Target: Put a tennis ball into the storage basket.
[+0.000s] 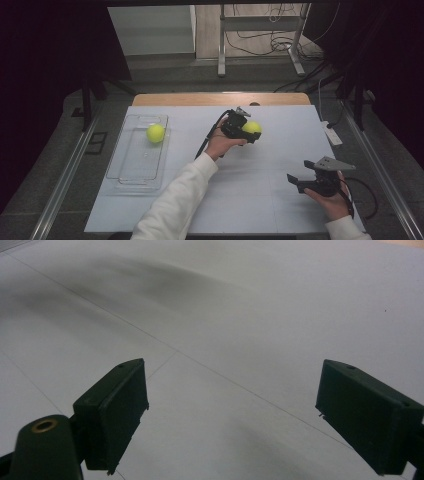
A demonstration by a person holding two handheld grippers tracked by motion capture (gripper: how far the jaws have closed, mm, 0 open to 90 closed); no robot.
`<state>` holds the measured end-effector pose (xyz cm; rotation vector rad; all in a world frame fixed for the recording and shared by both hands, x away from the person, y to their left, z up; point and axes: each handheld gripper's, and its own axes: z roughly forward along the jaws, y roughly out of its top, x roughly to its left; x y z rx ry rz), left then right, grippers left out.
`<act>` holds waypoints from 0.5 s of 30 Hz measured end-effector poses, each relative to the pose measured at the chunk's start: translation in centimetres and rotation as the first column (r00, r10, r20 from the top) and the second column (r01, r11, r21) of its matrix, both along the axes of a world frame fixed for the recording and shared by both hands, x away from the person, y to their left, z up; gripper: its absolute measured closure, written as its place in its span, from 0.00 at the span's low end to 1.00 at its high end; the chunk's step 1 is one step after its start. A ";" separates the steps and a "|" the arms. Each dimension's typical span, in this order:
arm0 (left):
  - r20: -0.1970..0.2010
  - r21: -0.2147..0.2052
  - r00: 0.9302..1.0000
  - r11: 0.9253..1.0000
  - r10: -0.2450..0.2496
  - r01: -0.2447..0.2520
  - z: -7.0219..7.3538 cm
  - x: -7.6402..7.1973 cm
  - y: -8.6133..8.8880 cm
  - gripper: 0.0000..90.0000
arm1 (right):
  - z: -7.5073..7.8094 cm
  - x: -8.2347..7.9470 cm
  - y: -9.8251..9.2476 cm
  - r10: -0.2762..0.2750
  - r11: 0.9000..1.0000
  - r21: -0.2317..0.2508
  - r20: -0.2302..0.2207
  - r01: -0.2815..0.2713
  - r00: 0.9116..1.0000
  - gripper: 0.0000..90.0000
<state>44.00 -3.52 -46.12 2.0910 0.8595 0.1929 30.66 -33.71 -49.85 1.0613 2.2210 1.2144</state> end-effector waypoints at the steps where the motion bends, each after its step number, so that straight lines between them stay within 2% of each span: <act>1: 0.000 0.000 1.000 1.000 0.000 0.000 0.0 0.0 0.0 0.30 | 0.0 0.0 0.0 -0.001 1.000 0.000 0.001 0.001 1.000 0.15; 15: 0.020 -0.016 1.000 1.000 0.001 -0.001 0.6 -1.4 1.5 0.30 | 0.0 0.0 0.0 -0.002 1.000 -0.002 0.002 0.002 1.000 0.15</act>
